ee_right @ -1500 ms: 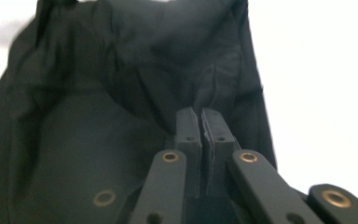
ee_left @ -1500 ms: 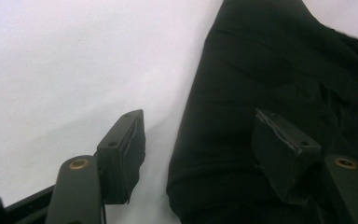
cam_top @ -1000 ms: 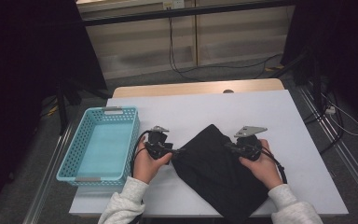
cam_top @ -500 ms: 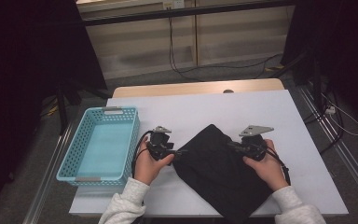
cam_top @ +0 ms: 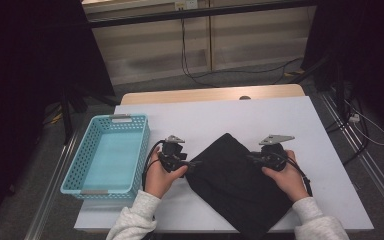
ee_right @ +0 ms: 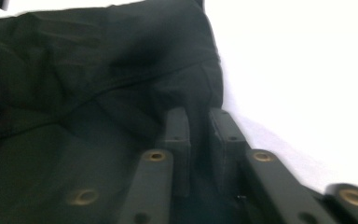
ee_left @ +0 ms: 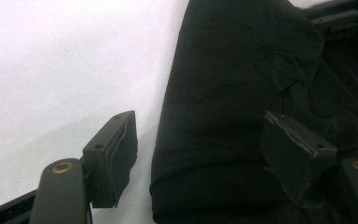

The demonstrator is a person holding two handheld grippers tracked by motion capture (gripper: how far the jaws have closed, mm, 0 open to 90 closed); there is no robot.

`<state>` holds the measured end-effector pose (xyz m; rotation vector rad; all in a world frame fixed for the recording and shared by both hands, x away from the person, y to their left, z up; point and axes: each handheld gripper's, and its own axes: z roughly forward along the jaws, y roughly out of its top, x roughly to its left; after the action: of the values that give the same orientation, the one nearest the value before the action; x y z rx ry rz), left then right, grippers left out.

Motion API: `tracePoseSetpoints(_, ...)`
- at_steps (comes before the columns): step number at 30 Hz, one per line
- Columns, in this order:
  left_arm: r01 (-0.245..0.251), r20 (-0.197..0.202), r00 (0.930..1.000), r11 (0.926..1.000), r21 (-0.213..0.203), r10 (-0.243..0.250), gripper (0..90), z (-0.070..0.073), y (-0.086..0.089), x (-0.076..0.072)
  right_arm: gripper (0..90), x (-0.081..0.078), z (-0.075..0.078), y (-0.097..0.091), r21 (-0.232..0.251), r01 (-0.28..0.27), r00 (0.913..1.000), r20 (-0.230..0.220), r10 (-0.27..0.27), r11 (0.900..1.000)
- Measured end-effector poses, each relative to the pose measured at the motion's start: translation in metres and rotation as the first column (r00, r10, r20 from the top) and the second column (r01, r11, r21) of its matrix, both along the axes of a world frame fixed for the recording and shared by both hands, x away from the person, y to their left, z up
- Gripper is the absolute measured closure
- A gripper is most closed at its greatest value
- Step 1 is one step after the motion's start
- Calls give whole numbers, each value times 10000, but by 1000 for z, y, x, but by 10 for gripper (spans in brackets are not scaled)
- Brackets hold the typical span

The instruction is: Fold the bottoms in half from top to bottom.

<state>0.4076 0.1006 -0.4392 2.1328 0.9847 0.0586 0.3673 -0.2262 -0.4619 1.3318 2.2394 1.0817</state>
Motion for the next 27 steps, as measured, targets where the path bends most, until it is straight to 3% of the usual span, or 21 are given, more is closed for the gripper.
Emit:
tracePoseSetpoints(2,33,26,10000,10000,55,-33,283,0,0,0,860,-1,4,1,-145,-75,10000,-19,75,9999)
tracePoseSetpoints(5,42,44,10000,10000,63,-42,285,1,0,0,870,-4,14,2,-101,-179,9998,99,180,9998)
tracePoseSetpoints(7,44,21,10000,10000,66,-44,287,1,1,0,871,-6,16,3,-139,-338,9993,-132,336,9993)
tracePoseSetpoints(17,-43,26,10000,10000,14,43,292,2,3,1,873,-28,15,20,175,-1444,9889,-332,1449,9894)
tracePoseSetpoints(21,-62,38,10000,10000,-8,62,292,3,3,1,873,-34,7,22,-196,-1352,9907,-181,1348,9906)
tracePoseSetpoints(24,-28,78,10000,10000,2,28,292,3,3,0,872,-33,5,17,51,-1146,9933,-149,1147,9934)
tracePoseSetpoints(27,-61,74,10000,10000,-36,61,292,3,3,1,867,-28,11,12,-141,-843,9952,496,849,9963)
